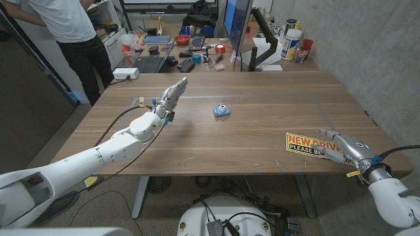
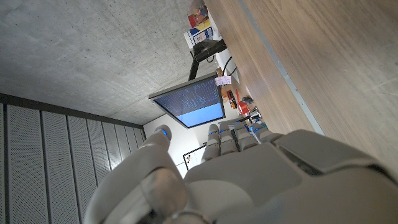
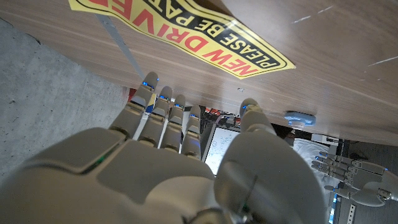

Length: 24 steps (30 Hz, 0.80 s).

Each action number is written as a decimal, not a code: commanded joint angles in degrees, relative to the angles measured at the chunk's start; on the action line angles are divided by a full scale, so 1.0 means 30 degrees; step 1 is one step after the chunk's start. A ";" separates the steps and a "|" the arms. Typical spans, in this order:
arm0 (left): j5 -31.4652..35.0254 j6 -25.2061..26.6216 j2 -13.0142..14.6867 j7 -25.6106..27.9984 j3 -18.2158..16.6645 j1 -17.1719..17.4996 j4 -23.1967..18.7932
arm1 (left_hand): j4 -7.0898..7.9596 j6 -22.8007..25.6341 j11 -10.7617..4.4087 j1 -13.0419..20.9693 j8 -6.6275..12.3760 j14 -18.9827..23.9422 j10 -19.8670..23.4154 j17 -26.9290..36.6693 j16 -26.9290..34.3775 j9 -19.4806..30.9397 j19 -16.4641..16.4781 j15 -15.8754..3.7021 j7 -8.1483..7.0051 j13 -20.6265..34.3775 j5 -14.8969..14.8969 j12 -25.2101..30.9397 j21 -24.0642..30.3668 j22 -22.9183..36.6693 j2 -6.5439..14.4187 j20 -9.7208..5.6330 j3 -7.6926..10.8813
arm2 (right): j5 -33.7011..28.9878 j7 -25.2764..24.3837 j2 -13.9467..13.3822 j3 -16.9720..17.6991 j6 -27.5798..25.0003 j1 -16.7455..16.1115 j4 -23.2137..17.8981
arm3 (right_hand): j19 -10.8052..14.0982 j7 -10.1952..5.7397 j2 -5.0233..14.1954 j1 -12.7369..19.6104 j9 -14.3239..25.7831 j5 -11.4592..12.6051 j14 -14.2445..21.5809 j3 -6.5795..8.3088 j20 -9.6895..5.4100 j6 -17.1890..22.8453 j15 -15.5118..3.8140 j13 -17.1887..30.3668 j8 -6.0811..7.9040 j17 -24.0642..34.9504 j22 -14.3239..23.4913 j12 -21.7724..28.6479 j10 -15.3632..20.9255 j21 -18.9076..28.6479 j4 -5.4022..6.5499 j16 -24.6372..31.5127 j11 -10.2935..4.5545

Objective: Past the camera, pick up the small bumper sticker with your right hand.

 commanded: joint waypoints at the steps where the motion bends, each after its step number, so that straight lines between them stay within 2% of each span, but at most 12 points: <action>1: 0.0003 -0.0036 -0.0358 -0.0518 -0.0310 0.0150 0.0511 | -0.0071 0.0238 -0.0142 0.0020 0.0130 -0.0110 0.0069 0.0104 -0.0004 0.0062 0.0035 -0.0034 0.0011 0.0039 -0.0029 0.0096 -0.0061 0.0043 0.0168 0.0042 -0.0072 | -0.0385 0.1096 0.0079 -0.0389 -0.1511 0.0100 -0.0819 | 0.0220 0.0105 -0.0221 -0.0022 0.0024 0.0139 0.0327 -0.0015 0.0011 0.0033 0.0005 0.0022 0.0140 0.0054 0.0098 0.0177 0.0402 -0.0065 0.0067 0.0120 -0.0040; 12: 0.0046 0.0134 -0.0590 -0.0872 -0.0666 0.0294 0.0855 | -0.0074 0.0230 -0.0165 0.0016 0.0122 -0.0109 0.0064 0.0105 -0.0003 0.0062 0.0018 -0.0040 -0.0021 0.0040 -0.0029 0.0096 -0.0101 0.0046 0.0174 0.0088 -0.0079 | -0.0472 0.2064 0.0035 -0.0987 -0.2937 0.0403 -0.1180 | 0.0330 -0.0018 -0.0406 -0.0247 0.0014 0.0137 0.0415 -0.0164 0.0255 -0.0236 0.0361 0.0002 -0.0004 0.0058 0.0105 0.0071 0.0220 -0.0155 0.0160 0.0101 -0.0122; 16: 0.0062 0.0169 -0.0712 -0.1017 -0.0795 0.0345 0.1021 | -0.0076 0.0223 -0.0125 0.0015 0.0118 -0.0116 0.0062 0.0105 -0.0006 0.0062 0.0026 -0.0050 -0.0033 0.0040 -0.0029 0.0095 -0.0109 0.0046 0.0175 0.0092 -0.0082 | -0.0538 0.2533 -0.0015 -0.1150 -0.3650 0.0429 -0.1439 | 0.0330 0.0009 -0.0533 -0.0433 0.0010 0.0135 0.0374 -0.0284 0.0376 -0.0487 0.0572 -0.0005 -0.0111 0.0063 0.0110 -0.0041 -0.0028 -0.0233 0.0235 0.0058 -0.0005; 24: 0.0162 0.0273 -0.0907 -0.1196 -0.1046 0.0486 0.1190 | -0.0080 0.0213 -0.0164 0.0011 0.0109 -0.0104 0.0057 0.0105 0.0000 0.0062 0.0036 -0.0049 -0.0051 0.0040 -0.0028 0.0094 -0.0135 0.0048 0.0177 0.0119 -0.0090 | -0.0497 0.2728 -0.0064 -0.1327 -0.4335 0.0378 -0.1564 | 0.0284 -0.0074 -0.0644 -0.0647 0.0010 0.0145 0.0251 -0.0411 0.0626 -0.0715 0.0743 -0.0009 -0.0189 0.0070 0.0120 -0.0143 -0.0275 -0.0334 0.0326 -0.0006 -0.0029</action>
